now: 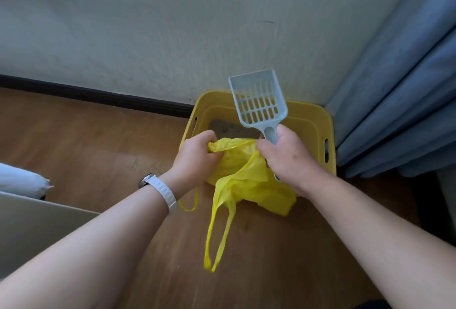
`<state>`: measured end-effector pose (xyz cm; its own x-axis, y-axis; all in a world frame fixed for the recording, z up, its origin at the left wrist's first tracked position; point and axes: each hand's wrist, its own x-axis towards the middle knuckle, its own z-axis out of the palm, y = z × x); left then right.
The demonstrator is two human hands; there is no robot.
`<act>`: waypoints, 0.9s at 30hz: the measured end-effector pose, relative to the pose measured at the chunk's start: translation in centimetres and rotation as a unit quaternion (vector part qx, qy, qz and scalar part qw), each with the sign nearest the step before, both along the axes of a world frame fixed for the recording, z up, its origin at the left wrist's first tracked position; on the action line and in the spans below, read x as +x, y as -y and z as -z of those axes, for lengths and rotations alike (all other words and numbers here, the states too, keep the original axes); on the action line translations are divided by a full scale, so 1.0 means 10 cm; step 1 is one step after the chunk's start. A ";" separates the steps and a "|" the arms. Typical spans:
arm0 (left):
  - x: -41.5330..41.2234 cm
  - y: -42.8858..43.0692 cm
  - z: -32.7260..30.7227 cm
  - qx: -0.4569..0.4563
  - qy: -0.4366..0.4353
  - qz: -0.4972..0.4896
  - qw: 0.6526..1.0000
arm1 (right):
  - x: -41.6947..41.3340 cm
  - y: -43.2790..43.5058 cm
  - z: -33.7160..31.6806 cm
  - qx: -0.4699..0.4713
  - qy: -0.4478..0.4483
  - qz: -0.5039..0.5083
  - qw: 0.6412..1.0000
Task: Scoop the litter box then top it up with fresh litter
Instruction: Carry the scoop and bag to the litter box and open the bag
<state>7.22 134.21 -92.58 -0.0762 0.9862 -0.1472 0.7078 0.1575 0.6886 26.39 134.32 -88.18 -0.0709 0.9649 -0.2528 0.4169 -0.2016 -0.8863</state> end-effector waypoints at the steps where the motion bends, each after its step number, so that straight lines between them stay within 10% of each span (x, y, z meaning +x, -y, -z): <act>1: 0.02 0.01 -0.01 -0.003 0.005 -0.002 1.000 | 0.00 -0.01 0.00 0.005 0.013 0.013 1.000; 17: 0.07 -0.01 -0.28 -0.054 -0.024 -0.061 0.996 | 0.01 0.02 0.05 -0.020 0.067 -0.030 0.997; 22: 0.11 0.02 -0.40 -0.061 0.134 -0.118 0.982 | -0.06 0.00 0.13 -0.047 0.232 -0.069 0.969; 27: 0.05 0.05 -0.42 -0.094 0.222 -0.110 0.964 | 0.09 -0.04 0.27 -0.081 0.217 -0.027 0.972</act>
<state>7.76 133.68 -88.37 -0.1687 0.9060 -0.3881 0.2859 0.4218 0.8604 27.25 134.72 -90.85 0.0261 0.9079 -0.4184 0.7585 -0.2907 -0.5833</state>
